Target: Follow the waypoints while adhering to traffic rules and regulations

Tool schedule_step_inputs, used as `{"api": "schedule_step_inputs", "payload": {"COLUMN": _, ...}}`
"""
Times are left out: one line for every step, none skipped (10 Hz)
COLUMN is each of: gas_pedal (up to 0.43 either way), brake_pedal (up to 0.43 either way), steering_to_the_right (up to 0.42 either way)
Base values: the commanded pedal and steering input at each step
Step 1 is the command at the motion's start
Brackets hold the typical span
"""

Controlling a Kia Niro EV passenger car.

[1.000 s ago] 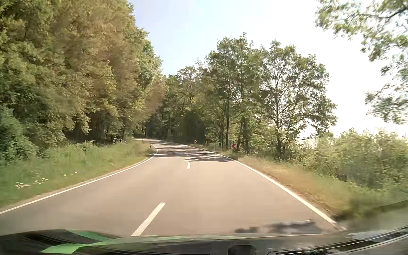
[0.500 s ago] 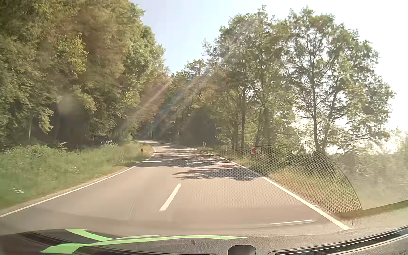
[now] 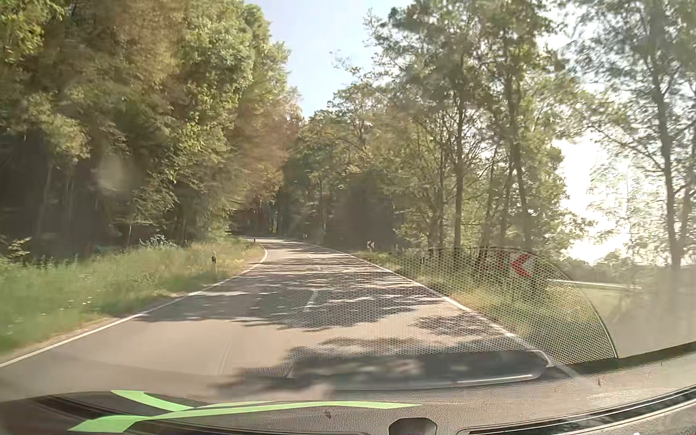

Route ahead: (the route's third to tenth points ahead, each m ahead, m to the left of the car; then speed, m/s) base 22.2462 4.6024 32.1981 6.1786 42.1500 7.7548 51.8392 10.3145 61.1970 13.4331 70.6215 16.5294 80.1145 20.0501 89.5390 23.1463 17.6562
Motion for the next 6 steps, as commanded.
{"api": "schedule_step_inputs", "payload": {"gas_pedal": 0.169, "brake_pedal": 0.0, "steering_to_the_right": -0.033}}
{"api": "schedule_step_inputs", "payload": {"gas_pedal": 0.209, "brake_pedal": 0.0, "steering_to_the_right": -0.033}}
{"api": "schedule_step_inputs", "payload": {"gas_pedal": 0.22, "brake_pedal": 0.0, "steering_to_the_right": -0.032}}
{"api": "schedule_step_inputs", "payload": {"gas_pedal": 0.228, "brake_pedal": 0.0, "steering_to_the_right": -0.031}}
{"api": "schedule_step_inputs", "payload": {"gas_pedal": 0.24, "brake_pedal": 0.0, "steering_to_the_right": -0.03}}
{"api": "schedule_step_inputs", "payload": {"gas_pedal": 0.248, "brake_pedal": 0.0, "steering_to_the_right": -0.03}}
